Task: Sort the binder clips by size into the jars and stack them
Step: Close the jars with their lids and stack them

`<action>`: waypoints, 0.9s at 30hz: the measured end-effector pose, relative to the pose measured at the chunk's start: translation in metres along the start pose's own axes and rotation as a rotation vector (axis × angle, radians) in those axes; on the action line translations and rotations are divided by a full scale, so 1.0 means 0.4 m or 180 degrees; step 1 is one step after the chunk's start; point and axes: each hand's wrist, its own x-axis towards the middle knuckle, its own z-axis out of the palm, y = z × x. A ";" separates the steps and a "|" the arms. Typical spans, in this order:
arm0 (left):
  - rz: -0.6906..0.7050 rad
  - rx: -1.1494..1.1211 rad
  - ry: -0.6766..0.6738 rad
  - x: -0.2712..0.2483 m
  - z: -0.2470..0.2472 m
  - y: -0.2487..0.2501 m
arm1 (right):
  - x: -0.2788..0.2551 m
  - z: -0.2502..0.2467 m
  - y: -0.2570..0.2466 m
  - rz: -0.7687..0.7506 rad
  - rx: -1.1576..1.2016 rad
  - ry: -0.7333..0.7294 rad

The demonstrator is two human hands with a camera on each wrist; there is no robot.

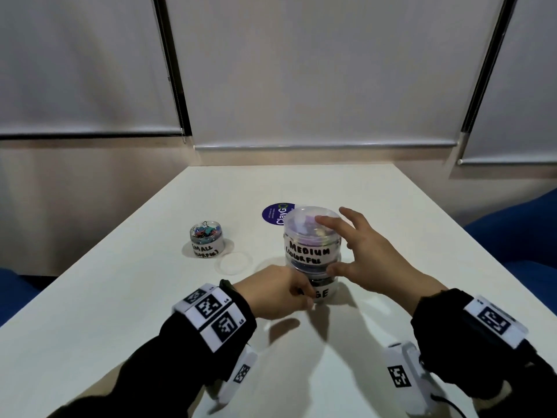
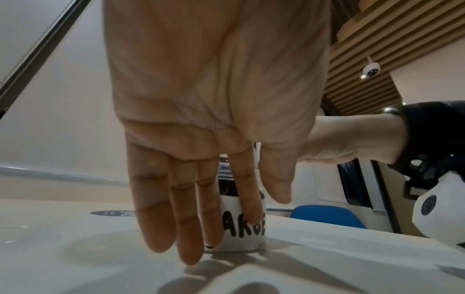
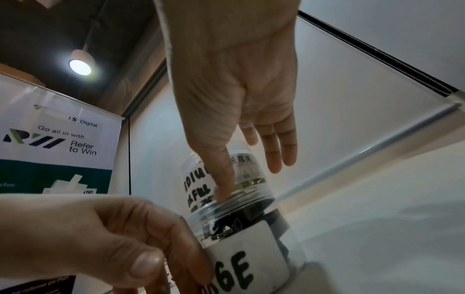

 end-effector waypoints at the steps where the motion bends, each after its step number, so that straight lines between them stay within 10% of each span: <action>1: -0.0013 -0.0003 -0.0001 0.012 -0.003 0.000 | 0.011 -0.002 0.003 -0.0003 -0.0011 0.0024; 17: -0.0072 -0.0076 -0.0029 0.127 -0.041 -0.058 | 0.127 -0.032 0.012 -0.0171 -0.0176 0.0044; 27: -0.1254 0.0450 0.1774 0.070 -0.173 -0.244 | 0.132 -0.025 -0.004 -0.0089 -0.0299 0.0009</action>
